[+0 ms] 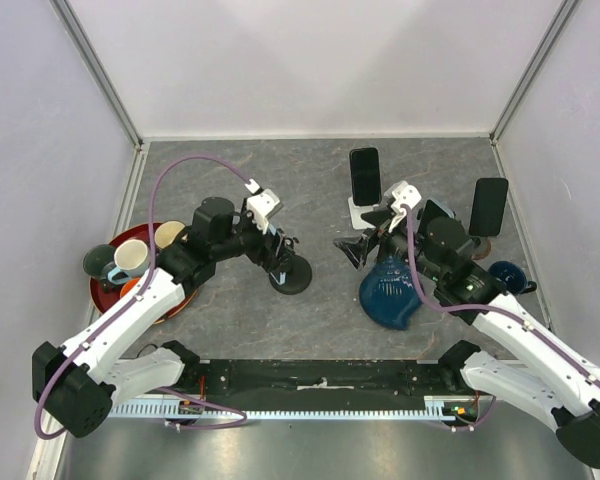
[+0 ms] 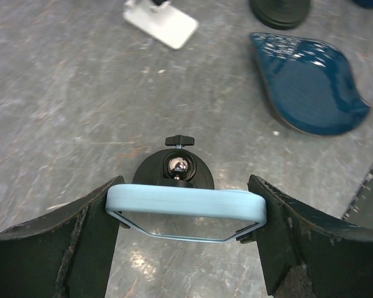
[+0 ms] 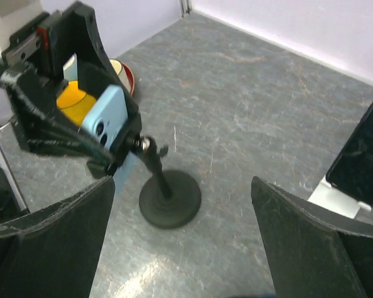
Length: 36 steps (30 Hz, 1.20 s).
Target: Remove the phone from the phone stand
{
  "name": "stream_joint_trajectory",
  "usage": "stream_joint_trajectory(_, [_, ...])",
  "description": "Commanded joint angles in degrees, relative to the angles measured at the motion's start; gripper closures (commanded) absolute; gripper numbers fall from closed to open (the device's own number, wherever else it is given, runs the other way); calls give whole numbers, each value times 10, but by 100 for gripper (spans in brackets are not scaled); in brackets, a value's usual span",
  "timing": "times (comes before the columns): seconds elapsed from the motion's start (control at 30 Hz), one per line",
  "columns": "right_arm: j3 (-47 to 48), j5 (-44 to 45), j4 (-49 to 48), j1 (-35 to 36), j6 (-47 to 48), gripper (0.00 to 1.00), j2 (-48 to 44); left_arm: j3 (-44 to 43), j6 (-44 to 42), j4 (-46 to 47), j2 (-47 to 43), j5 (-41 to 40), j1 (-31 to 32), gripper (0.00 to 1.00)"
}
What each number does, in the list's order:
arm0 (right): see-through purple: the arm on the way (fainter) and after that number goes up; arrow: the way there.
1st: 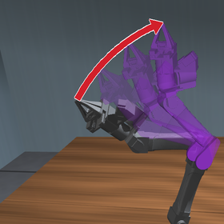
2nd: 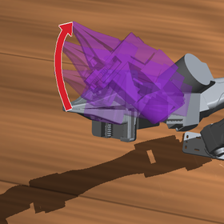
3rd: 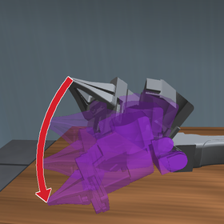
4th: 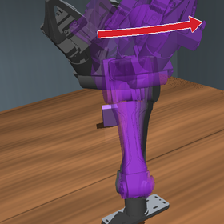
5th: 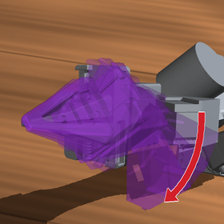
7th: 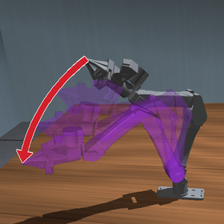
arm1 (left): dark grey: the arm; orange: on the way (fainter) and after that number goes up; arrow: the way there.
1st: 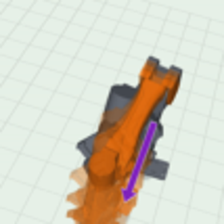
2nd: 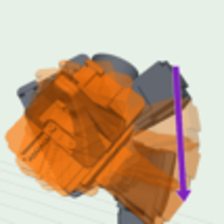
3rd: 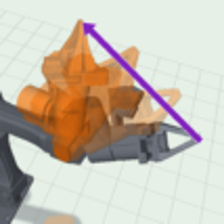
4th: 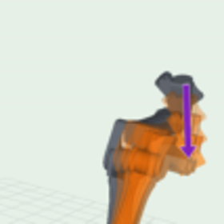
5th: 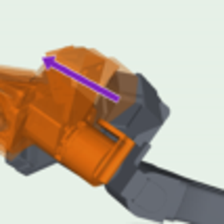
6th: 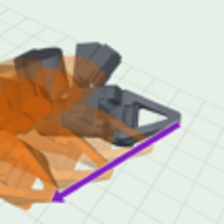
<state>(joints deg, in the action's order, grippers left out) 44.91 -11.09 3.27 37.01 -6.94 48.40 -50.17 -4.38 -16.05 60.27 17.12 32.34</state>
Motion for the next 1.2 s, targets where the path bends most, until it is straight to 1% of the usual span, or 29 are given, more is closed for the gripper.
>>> stream_joint_trajectory(0.0, [-61,-27,-247,3,-24,2,9,1,-50,73,-27,141,19,69])
stream_joint_trajectory(0.03, [-82,-11,-286,3,-18,2,15,7,-59,75,-28,152,20,71])
stream_joint_trajectory(0.07, [-118,17,-350,2,-16,2,20,10,-66,76,-28,162,22,71])
stream_joint_trajectory(0.1, [-131,25,-375,3,-7,2,27,11,-72,77,-28,177,23,74])
stream_joint_trajectory(0.13, [-133,30,-380,3,1,2,42,11,-74,77,-24,185,23,75])
stream_joint_trajectory(0.2, [-113,18,-344,3,16,2,65,8,-81,72,-21,206,23,77])
stream_joint_trajectory(0.27, [-90,-24,-306,3,19,2,102,7,-89,68,-16,216,23,79])
stream_joint_trajectory(0.33, [-90,-55,-306,3,18,2,131,5,-95,64,-13,225,23,79])
stream_joint_trajectory(0.4, [-110,-100,-333,3,22,2,149,-3,-110,46,-6,232,23,78])
stream_joint_trajectory(0.47, [-133,-123,-367,3,25,2,156,-9,-119,35,1,234,23,78])
stream_joint_trajectory(0.6, [-152,-216,-398,3,39,2,191,-12,-123,29,5,228,23,78])
stream_joint_trajectory(0.73, [-176,-268,-457,3,38,2,220,-16,-122,22,8,230,22,78])
stream_joint_trajectory(0.87, [-163,-298,-476,3,35,2,250,-17,-124,20,6,238,23,78])
stream_joint_trajectory(0.93, [-147,-303,-480,4,36,7,272,-19,-124,19,7,244,23,78])
stream_joint_trajectory(0.97, [-139,-317,-475,3,38,12,281,-19,-125,18,8,248,23,78])
stream_joint_trajectory(1.07, [-112,-359,-479,3,38,17,324,-18,-127,16,7,248,23,78])
stream_joint_trajectory(1.17, [-105,-367,-517,5,26,19,363,-18,-127,17,8,250,23,78])
